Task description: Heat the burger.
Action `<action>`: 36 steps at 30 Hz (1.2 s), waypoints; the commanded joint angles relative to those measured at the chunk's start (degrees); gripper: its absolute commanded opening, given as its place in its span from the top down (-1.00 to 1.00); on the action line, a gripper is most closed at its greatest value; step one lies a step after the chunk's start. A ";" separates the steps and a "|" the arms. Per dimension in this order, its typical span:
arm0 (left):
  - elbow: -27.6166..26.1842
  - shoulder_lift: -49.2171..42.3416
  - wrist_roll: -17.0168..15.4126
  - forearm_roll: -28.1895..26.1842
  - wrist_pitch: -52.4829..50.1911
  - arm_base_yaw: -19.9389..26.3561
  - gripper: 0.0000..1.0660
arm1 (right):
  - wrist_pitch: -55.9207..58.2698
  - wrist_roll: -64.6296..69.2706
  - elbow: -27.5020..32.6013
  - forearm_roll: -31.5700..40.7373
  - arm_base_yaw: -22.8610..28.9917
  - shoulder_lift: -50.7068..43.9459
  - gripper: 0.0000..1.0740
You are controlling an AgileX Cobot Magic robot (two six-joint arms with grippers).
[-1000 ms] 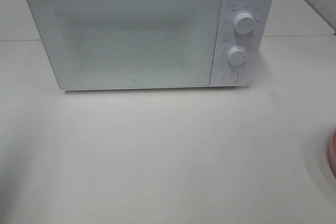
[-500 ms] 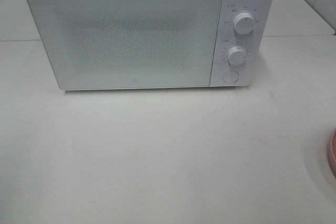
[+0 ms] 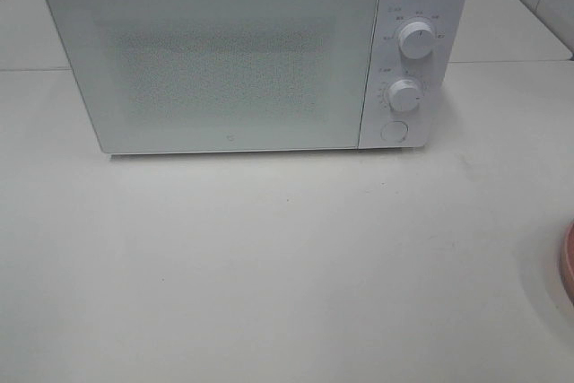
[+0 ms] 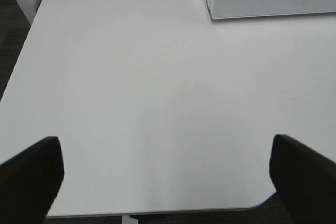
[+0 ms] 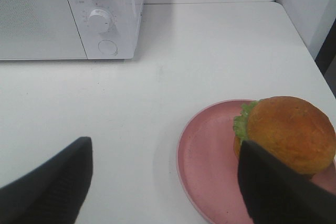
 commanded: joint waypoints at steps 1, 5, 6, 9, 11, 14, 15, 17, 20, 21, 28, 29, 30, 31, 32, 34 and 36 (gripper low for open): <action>0.17 -1.49 -0.06 -0.34 2.35 0.11 -0.89 | -0.52 -0.06 0.00 -0.17 -0.23 -1.55 -0.36; 0.29 -1.72 -0.11 -0.34 1.55 0.11 -0.89 | -0.52 -0.06 0.00 -0.11 -0.23 -1.55 -0.36; 0.52 -1.72 -0.11 -0.34 -0.46 0.11 -0.89 | -0.52 -0.06 0.00 -0.11 -0.23 -1.55 -0.36; 0.86 -1.66 -0.11 0.00 -4.47 0.11 -0.89 | -0.52 -0.06 0.00 -0.11 -0.23 -1.55 -0.36; 1.26 -1.55 -0.11 0.11 -6.02 0.11 -0.89 | -0.52 -0.06 0.00 -0.11 -0.23 -1.55 -0.36; 3.55 -1.55 -0.06 -0.06 -8.71 0.11 -0.89 | -0.52 -0.06 0.00 -0.11 -0.23 -1.55 -0.36; 3.38 -1.49 -0.06 -0.06 -8.71 0.11 -0.89 | -0.52 -0.06 0.00 -0.11 -0.23 -1.55 -0.36; 3.38 -1.49 -0.06 0.06 -8.71 0.11 -0.89 | -0.52 -0.06 0.00 -0.11 -0.23 -1.55 -0.36; 3.38 -1.49 -0.17 -0.40 -8.71 0.11 -0.89 | -0.52 -0.06 0.00 -0.11 -0.23 -1.55 -0.36; 3.38 -1.49 -0.17 -0.40 -8.71 0.11 -0.89 | -0.52 -0.06 0.00 -0.11 -0.23 -1.55 -0.36; 3.38 -1.55 -0.17 -0.74 -8.77 0.11 -0.89 | -0.52 -0.06 0.00 -0.11 -0.23 -1.55 -0.36; 3.38 -1.55 -0.17 -0.74 -8.77 0.40 -0.89 | -0.52 -0.06 0.00 -0.11 -0.23 -1.55 -0.36; 3.38 -1.55 -0.17 -0.74 -8.77 0.40 -0.89 | -0.52 -0.06 0.00 -0.11 -0.23 -1.55 -0.36; 3.38 -1.72 -0.23 -0.74 -8.77 1.49 -0.89 | -0.52 -0.06 0.00 -0.11 -0.23 -1.55 -0.36; 3.38 -1.89 -0.23 -0.74 -8.77 2.06 -0.89 | -0.52 -0.06 0.00 -0.11 -0.23 -1.55 -0.36; 3.38 -1.89 -0.23 -0.74 -8.77 2.86 -0.89 | -0.52 -0.06 0.00 -0.11 -0.23 -1.55 -0.36; 3.38 -1.89 -0.23 -0.74 -8.77 2.92 -0.89 | -0.52 -0.06 0.00 -0.11 -0.23 -1.55 -0.36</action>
